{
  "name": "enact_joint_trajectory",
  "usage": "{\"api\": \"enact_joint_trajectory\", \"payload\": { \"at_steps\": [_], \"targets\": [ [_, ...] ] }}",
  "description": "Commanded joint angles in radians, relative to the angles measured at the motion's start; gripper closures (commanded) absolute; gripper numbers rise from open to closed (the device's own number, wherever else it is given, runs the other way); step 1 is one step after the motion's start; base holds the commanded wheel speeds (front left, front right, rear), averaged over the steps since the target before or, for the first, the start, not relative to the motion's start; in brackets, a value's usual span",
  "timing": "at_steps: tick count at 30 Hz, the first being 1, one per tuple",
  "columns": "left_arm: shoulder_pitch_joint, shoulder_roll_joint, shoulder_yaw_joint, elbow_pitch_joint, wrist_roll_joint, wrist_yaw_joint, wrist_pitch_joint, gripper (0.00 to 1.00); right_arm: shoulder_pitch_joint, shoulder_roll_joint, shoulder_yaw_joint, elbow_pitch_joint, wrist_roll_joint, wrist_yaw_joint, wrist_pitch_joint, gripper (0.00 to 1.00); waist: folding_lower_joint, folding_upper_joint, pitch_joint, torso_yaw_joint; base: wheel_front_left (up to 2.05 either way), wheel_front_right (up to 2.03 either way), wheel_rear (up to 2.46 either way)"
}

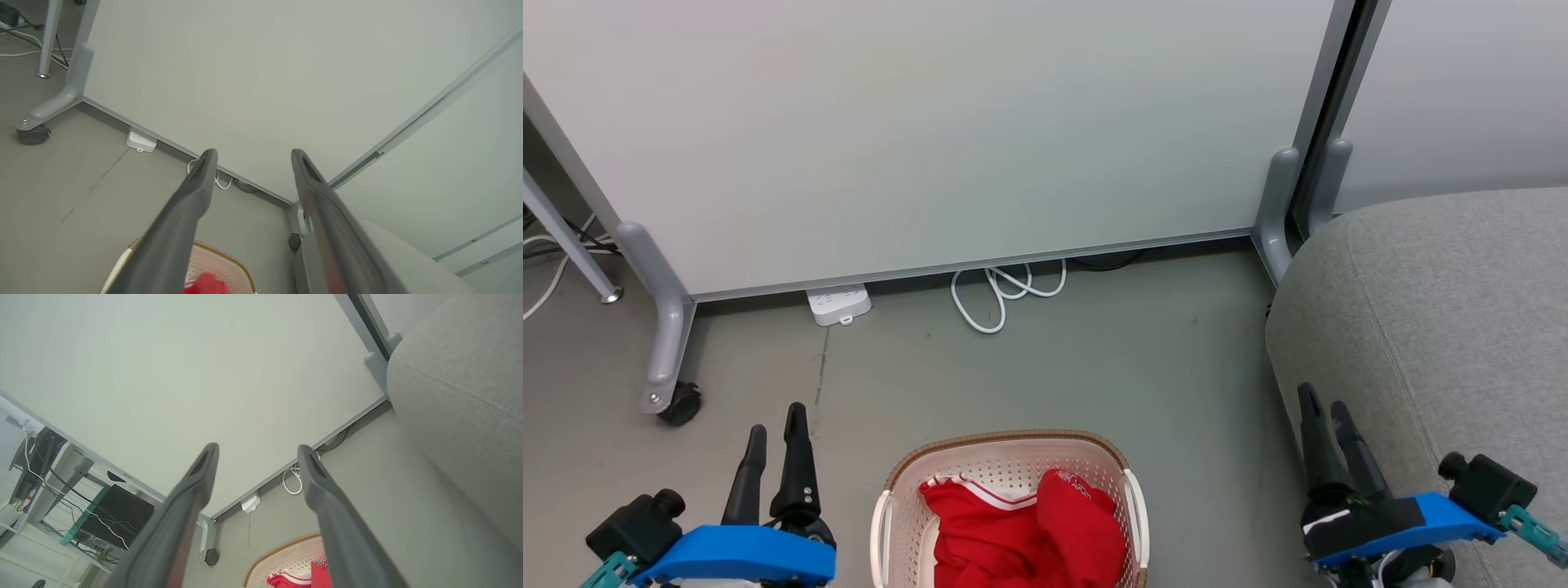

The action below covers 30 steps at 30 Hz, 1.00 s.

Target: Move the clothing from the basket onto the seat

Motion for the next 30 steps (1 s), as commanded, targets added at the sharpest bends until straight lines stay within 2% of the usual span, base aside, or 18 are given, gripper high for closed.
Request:
{"api": "enact_joint_trajectory", "payload": {
  "at_steps": [1, 30],
  "targets": [
    [-0.025, 0.009, -0.003, -0.008, 0.032, 0.006, -0.009, 0.00, -0.025, -0.003, 0.007, -0.006, -0.035, 0.000, -0.010, 0.00, 0.0000, 0.0000, 0.000, 0.000, 0.00, 0.00, 0.00],
    [-0.019, 0.012, -0.047, 0.008, 0.323, 0.016, -0.083, 0.00, -0.023, -0.003, 0.030, 0.042, -0.339, 0.000, -0.084, 0.00, 0.0000, 0.0000, 0.007, 0.003, 0.00, 0.00, 0.00]
  ]
}}
